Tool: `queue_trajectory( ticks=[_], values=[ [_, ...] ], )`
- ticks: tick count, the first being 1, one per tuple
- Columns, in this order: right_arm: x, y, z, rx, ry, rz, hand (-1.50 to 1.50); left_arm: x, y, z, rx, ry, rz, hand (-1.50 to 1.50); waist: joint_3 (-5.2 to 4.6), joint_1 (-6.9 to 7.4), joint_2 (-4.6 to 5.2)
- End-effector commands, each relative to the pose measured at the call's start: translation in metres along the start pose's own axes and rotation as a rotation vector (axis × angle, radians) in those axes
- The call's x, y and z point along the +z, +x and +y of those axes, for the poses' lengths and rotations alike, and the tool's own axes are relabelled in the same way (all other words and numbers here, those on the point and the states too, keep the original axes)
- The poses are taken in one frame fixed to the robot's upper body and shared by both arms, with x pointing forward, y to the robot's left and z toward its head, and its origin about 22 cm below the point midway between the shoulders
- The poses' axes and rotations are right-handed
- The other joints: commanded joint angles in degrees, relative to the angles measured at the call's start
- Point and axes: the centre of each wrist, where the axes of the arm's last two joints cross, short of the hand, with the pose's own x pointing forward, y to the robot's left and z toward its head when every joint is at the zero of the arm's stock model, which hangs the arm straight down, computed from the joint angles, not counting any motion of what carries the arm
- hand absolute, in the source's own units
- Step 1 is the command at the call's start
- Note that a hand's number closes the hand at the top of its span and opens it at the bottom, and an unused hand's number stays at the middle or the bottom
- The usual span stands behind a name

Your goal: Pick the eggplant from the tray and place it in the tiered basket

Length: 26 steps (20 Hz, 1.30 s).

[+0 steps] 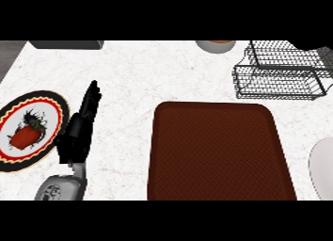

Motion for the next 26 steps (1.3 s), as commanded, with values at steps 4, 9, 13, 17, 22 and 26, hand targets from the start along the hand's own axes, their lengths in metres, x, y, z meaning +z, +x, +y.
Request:
queue_trajectory(
  ticks=[4, 9, 13, 17, 22, 26],
  values=[
    [-0.044, -0.023, 0.019, 0.083, -0.034, 0.026, 1.5, 0.007, 0.006, 0.001, 0.007, -0.031, 0.0, 0.0, 0.02, 0.34, 0.0],
    [-0.063, -0.045, 0.033, 0.045, 0.015, 0.045, 1.5, 0.006, -0.001, -0.01, 0.01, 0.01, 0.002, 0.0, 0.01, 0.06, 0.0],
    [-0.074, -0.054, 0.049, -0.225, 0.077, 0.147, -1.5, -0.007, 0.0, -0.018, 0.005, 0.006, 0.006, 0.0, 0.02, 0.02, 0.21],
    [-0.078, -0.059, 0.051, -0.338, 0.058, 0.116, -1.5, 0.0, 0.001, -0.006, 0.002, 0.007, -0.009, 0.0, 0.03, 0.28, 0.05],
    [-0.074, -0.087, 0.028, -0.57, -0.093, 0.159, -1.5, -0.011, 0.009, 0.003, -0.005, 0.002, -0.002, 0.0, 0.05, -0.64, -0.18],
    [-0.069, -0.127, 0.011, -0.606, -0.181, 0.297, -1.5, 0.008, -0.004, 0.013, -0.006, 0.015, 0.026, 0.0, 0.02, -0.63, -0.37]
  ],
)
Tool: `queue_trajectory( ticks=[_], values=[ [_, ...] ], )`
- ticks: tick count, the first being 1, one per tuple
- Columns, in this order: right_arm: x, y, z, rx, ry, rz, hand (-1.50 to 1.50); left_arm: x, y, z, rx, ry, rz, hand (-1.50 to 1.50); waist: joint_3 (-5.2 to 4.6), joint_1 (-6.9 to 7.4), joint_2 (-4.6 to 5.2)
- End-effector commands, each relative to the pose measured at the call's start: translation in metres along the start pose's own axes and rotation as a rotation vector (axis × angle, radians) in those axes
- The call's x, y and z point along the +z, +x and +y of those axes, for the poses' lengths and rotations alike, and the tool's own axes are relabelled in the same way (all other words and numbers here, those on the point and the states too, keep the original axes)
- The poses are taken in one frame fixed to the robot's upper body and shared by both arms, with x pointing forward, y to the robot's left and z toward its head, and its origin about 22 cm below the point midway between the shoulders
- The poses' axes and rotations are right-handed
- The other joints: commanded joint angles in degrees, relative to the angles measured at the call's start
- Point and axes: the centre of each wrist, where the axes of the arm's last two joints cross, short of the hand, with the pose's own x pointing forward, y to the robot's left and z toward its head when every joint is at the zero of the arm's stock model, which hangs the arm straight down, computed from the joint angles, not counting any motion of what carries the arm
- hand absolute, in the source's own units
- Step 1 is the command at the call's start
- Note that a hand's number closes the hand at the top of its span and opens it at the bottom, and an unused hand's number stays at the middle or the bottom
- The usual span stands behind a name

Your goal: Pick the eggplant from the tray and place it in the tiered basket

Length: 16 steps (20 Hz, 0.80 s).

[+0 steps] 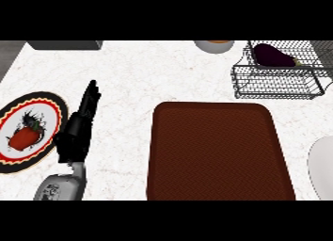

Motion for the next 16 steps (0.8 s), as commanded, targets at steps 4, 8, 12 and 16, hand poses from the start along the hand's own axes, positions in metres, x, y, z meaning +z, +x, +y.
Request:
queue_trajectory(
  ticks=[4, 8, 12, 16],
  values=[
    [0.001, -0.047, -0.071, -0.175, -0.143, 0.15, -1.5, 0.004, -0.003, -0.009, -0.003, 0.019, 0.009, 0.0, 0.0, -1.49, -0.41],
    [0.016, -0.104, -0.106, -0.288, -0.144, 0.171, -1.5, 0.013, -0.005, 0.007, -0.013, 0.023, 0.024, 0.0, 0.01, -1.85, -0.65],
    [0.037, -0.174, -0.164, -0.308, -0.162, 0.159, -1.5, 0.008, -0.003, 0.01, -0.015, 0.056, 0.003, 0.0, 0.07, -2.48, -0.48],
    [0.073, -0.233, -0.192, -0.343, -0.144, 0.134, -1.5, 0.009, -0.007, 0.016, -0.008, 0.055, 0.026, 0.0, 0.06, -2.57, -0.43]
  ],
)
